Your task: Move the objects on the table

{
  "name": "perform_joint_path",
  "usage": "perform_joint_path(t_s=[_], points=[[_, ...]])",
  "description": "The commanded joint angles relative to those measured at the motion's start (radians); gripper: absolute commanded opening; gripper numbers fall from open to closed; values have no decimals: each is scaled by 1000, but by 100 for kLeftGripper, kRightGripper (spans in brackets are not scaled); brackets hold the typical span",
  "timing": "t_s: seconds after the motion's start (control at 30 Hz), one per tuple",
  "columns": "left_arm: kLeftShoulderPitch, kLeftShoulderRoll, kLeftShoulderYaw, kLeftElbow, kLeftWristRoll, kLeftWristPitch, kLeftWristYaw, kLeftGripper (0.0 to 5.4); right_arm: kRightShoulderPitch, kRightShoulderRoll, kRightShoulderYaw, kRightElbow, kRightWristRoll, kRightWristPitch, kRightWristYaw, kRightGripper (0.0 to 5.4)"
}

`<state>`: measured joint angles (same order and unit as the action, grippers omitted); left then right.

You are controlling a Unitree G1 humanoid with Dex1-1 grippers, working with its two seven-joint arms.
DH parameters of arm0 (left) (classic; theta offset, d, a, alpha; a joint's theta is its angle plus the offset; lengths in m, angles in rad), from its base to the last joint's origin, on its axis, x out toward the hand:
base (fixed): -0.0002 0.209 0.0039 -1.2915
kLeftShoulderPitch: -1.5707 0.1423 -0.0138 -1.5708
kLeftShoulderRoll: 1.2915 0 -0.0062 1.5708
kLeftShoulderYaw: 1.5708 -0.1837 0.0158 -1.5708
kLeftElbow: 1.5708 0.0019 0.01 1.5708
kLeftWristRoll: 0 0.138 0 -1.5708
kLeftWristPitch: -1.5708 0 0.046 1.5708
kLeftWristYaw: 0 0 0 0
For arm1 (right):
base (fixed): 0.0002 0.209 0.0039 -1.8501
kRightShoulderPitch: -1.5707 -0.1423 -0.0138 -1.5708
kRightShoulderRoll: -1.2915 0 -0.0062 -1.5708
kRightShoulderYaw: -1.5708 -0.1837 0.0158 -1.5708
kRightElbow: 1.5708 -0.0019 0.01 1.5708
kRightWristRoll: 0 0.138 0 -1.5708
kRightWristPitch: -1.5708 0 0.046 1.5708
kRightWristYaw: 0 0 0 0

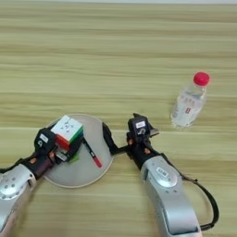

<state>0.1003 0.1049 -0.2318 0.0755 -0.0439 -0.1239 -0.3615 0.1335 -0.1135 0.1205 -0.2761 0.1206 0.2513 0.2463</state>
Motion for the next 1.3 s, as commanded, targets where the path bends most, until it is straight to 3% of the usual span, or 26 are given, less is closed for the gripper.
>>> perform_joint_path(t_s=[0.03, 0.3, 0.8, 1.3], points=[[-4, 3, -2, 3, 17, 8, 6, 467, -11, 1, 1, 6, -3, -1, -3, 540], [-3, 2, -4, 0, 16, 6, 10, 537, -9, 0, 3, 6, -3, -1, -1, 540], [2, -4, 6, -24, 3, -16, 14, 537, -8, -1, 4, 7, -4, -2, 0, 540], [32, -26, 33, -140, -150, -43, -55, 537, -7, -3, 7, 21, -8, -8, 1, 540]])
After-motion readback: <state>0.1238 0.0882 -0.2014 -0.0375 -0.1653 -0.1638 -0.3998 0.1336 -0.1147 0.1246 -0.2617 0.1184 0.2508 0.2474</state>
